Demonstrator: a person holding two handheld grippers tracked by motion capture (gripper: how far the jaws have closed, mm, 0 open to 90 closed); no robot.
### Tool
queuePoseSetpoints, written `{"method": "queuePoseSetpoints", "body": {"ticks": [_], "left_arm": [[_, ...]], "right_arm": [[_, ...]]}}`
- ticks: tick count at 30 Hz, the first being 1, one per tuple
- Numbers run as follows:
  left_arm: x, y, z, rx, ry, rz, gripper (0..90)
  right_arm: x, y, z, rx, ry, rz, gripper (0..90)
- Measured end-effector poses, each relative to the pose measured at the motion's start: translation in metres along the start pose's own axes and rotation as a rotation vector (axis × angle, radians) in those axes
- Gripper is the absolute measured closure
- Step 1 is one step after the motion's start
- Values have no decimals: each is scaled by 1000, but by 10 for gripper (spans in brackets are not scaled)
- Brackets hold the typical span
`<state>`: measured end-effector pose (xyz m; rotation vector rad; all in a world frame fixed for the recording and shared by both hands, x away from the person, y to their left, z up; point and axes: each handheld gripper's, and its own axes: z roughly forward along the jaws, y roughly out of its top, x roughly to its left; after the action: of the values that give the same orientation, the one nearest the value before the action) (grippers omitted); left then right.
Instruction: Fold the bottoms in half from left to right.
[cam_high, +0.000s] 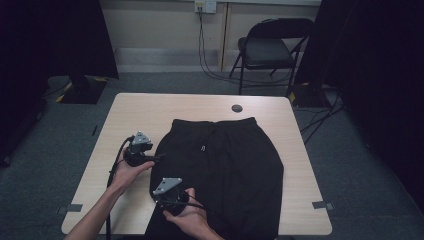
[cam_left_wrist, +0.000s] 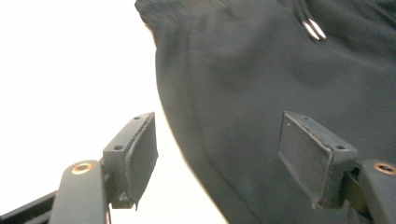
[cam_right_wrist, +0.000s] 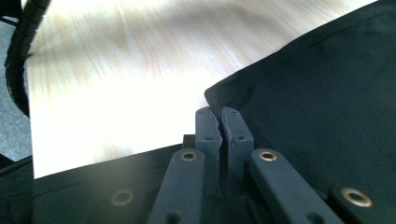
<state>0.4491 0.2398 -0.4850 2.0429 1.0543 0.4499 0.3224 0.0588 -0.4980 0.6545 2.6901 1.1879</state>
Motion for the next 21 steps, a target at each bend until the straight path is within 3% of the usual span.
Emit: {"method": "queuePoseSetpoints", "body": {"ticks": [2,5,6,7,8,11,12,14,15,16,21], "left_arm": [[2,-2,6,8,13,6,314],[5,-2,12,-9,22,-22,348],[4,-2,15,2,23,-14,356],[4,-1,20,48,5,-12,356],[3,1,22,73,19,32,341],[2,5,24,34,35,25,352],[0,4,26,44,44,51,346],[4,2,30,33,23,10,342],[4,2,30,33,23,10,362],[7,2,31,14,29,16,399],[3,3,33,-10,7,16,615]], "right_arm": [[1,-1,-1,3,4,-6,867],[2,-2,-4,13,16,-1,865],[3,-3,-5,11,17,-7,863],[3,-4,-5,13,19,-9,861],[4,-4,-6,10,20,-10,859],[4,-5,-6,6,26,0,811],[4,-5,-6,4,30,5,800],[6,-5,-5,0,26,-4,762],[6,-5,-5,0,26,-4,762],[7,-4,-3,-8,28,-3,648],[13,4,8,-15,6,-31,505]]}}
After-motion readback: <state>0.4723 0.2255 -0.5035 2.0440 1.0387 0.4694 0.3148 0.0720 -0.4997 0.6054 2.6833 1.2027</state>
